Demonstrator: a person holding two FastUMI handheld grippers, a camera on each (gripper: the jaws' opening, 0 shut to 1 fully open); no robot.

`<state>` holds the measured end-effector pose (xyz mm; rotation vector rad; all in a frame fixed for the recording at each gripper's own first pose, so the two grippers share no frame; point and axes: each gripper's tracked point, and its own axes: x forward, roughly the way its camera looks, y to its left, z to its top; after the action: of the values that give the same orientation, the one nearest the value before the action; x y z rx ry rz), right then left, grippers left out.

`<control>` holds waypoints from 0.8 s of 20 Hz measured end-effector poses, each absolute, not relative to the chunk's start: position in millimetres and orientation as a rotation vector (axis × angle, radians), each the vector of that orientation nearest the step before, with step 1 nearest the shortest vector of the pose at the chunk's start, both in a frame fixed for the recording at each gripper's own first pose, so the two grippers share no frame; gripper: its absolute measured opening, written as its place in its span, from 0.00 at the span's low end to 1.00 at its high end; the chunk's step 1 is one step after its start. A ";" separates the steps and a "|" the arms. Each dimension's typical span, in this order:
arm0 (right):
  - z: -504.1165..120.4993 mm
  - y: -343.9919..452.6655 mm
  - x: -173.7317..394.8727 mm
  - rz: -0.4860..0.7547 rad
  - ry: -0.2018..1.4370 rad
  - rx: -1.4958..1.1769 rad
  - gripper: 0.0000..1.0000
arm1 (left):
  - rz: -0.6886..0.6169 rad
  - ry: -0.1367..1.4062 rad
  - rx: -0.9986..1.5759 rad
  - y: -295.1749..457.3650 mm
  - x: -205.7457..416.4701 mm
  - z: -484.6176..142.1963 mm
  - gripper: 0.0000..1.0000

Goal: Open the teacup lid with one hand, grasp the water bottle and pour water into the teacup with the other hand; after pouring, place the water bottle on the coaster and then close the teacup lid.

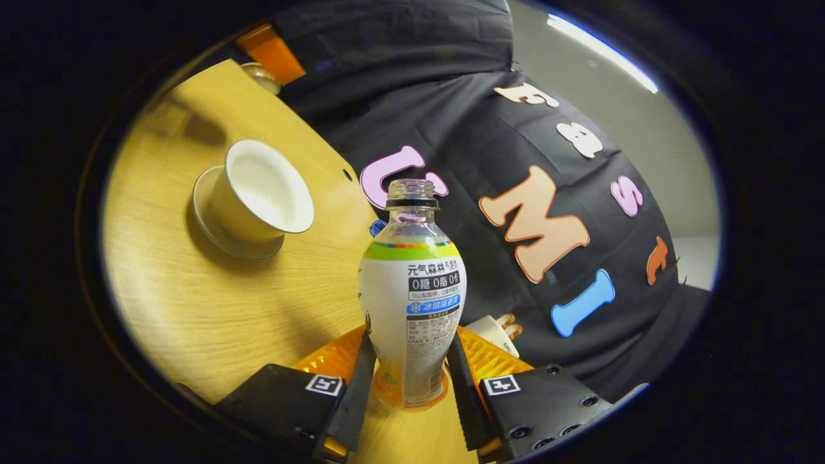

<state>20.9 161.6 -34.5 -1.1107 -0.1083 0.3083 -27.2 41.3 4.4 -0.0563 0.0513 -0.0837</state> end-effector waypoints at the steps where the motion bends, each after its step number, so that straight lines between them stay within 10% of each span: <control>1: -39.2 163.2 21.4 0.312 -0.116 -1.153 0.63 | -0.086 0.054 -0.057 40.6 -27.2 3.9 0.24; 16: -38.6 175.0 13.9 0.354 -0.273 -1.601 0.64 | -0.102 0.061 -0.065 42.1 -23.5 -1.7 0.24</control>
<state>13.9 175.0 -38.6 -1.6007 -0.2734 0.3539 -23.5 42.1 -1.7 -0.0653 0.0612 -0.1020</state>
